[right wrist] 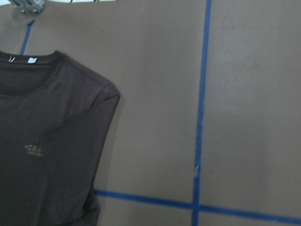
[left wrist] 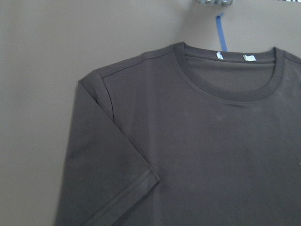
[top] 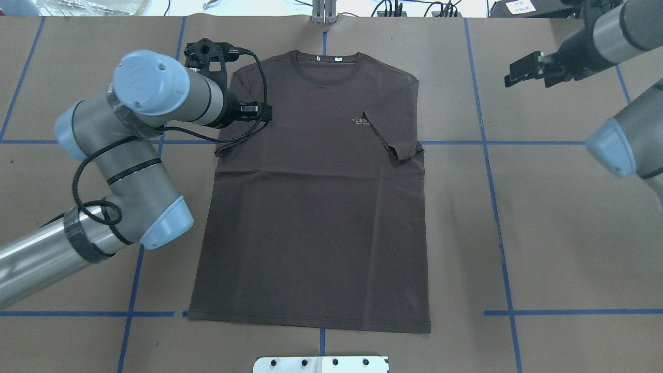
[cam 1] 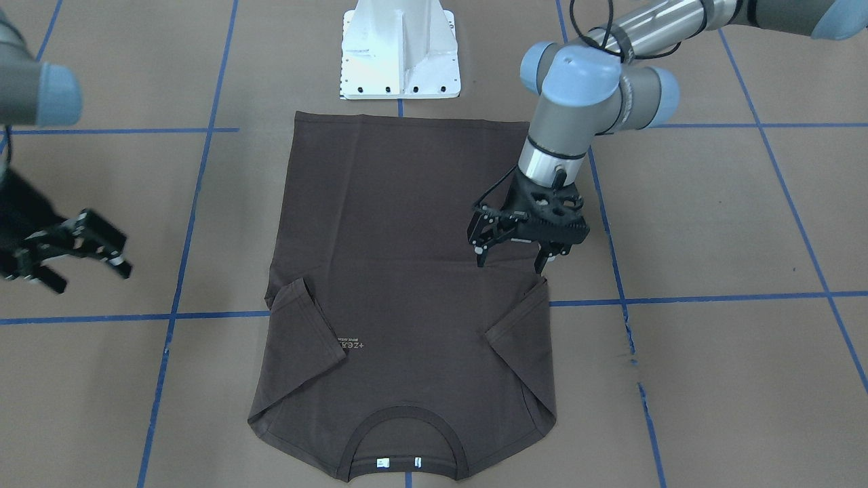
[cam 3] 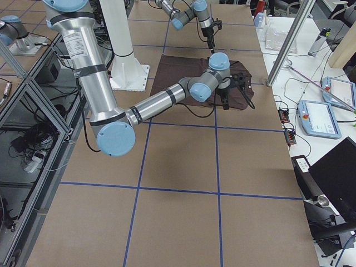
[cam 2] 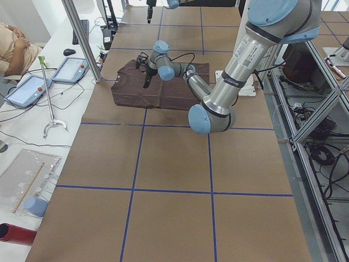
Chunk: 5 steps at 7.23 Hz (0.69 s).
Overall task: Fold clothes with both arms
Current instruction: 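Move both grippers down to the shirt hem corners nearest the robot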
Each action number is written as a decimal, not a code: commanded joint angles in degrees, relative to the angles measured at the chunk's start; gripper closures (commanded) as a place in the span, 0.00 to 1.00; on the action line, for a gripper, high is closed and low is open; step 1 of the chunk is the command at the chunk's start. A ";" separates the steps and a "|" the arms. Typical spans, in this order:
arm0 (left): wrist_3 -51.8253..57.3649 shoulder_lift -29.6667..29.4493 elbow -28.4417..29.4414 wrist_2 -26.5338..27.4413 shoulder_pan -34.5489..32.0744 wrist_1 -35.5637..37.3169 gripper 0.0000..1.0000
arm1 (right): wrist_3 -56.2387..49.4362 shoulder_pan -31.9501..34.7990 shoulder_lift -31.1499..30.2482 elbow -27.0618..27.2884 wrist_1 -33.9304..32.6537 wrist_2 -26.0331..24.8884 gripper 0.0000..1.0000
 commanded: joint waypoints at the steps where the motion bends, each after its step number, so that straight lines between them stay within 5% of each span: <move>1: -5.92 6.22 -7.98 0.40 3.62 0.05 0.00 | 22.95 -19.11 -7.28 14.07 -0.23 -17.86 0.00; 3: -8.34 14.46 -16.22 0.93 8.80 -0.04 0.00 | 38.44 -36.08 -16.22 23.31 -0.32 -31.93 0.04; 5: -18.67 21.07 -21.87 5.13 16.60 -0.04 0.09 | 51.21 -50.17 -19.61 24.94 -0.58 -44.26 0.15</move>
